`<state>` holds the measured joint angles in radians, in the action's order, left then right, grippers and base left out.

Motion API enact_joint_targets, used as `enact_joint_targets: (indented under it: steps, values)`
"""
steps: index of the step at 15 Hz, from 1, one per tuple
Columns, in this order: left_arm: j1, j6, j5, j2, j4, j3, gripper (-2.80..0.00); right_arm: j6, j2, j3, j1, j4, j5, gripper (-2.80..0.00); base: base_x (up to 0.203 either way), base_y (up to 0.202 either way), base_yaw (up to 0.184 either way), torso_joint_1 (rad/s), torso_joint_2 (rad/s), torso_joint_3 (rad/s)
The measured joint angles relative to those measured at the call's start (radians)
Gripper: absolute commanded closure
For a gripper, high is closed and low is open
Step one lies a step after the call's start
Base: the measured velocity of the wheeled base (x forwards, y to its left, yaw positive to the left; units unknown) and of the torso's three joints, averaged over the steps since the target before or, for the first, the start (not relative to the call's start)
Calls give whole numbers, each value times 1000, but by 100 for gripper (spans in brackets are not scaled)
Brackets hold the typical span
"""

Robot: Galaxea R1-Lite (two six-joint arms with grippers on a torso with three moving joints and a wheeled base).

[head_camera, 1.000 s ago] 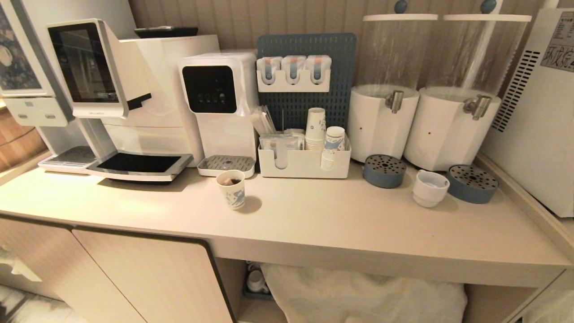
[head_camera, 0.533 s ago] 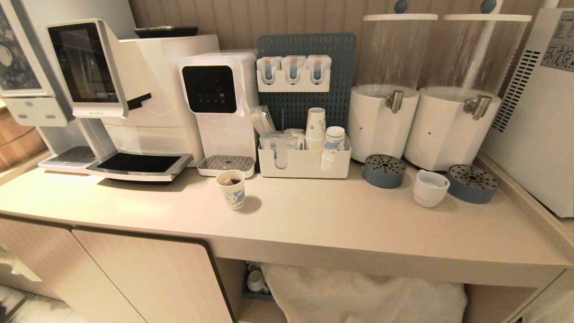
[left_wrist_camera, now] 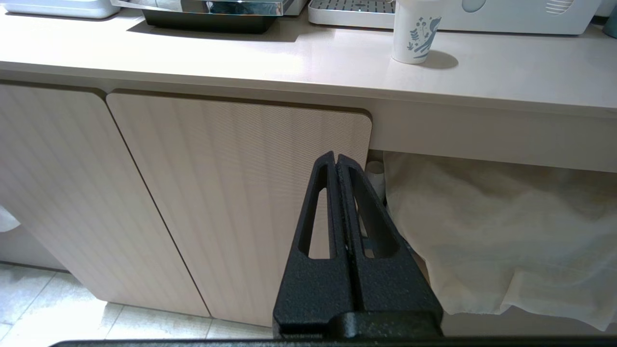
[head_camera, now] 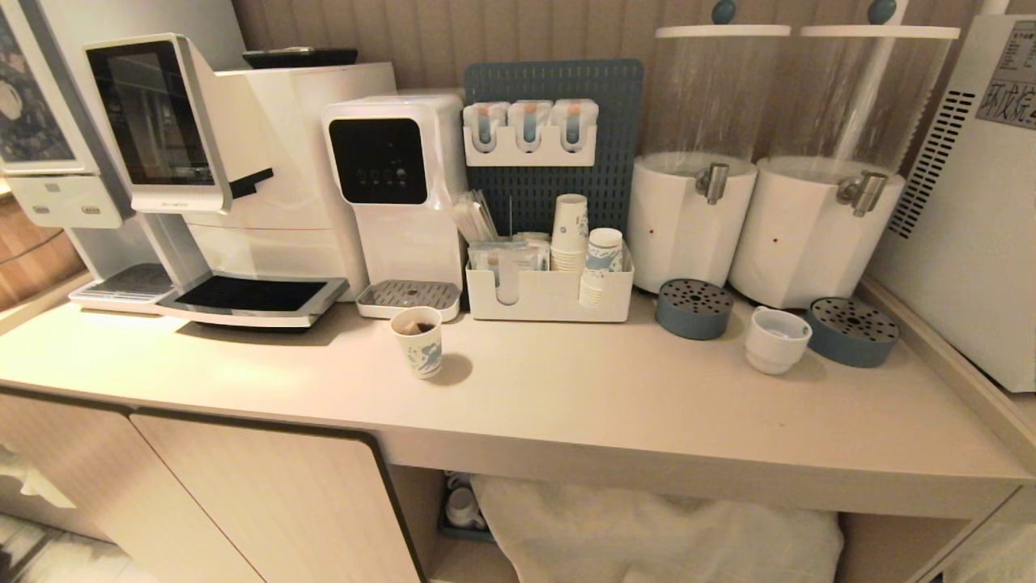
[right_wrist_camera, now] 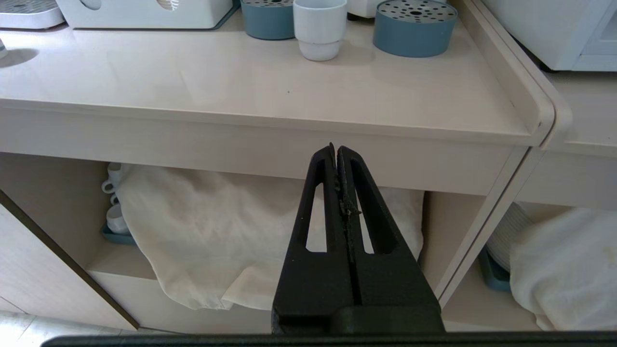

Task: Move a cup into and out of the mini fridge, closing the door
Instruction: Close the freezer door

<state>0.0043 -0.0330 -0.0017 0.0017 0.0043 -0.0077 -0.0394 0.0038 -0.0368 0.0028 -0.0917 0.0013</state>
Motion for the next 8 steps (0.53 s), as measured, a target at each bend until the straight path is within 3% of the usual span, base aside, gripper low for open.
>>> enact_joint_targets:
  steps: [3, 8]
  values:
    - [0, 0, 0, 0, 1, 0, 0, 0, 0, 0, 0, 0, 0, 0, -41, 0, 1, 1, 4, 2]
    - [0, 0, 0, 0, 1, 0, 0, 0, 1, 0, 0, 0, 0, 0, -188, 0, 3, 2, -1, 4]
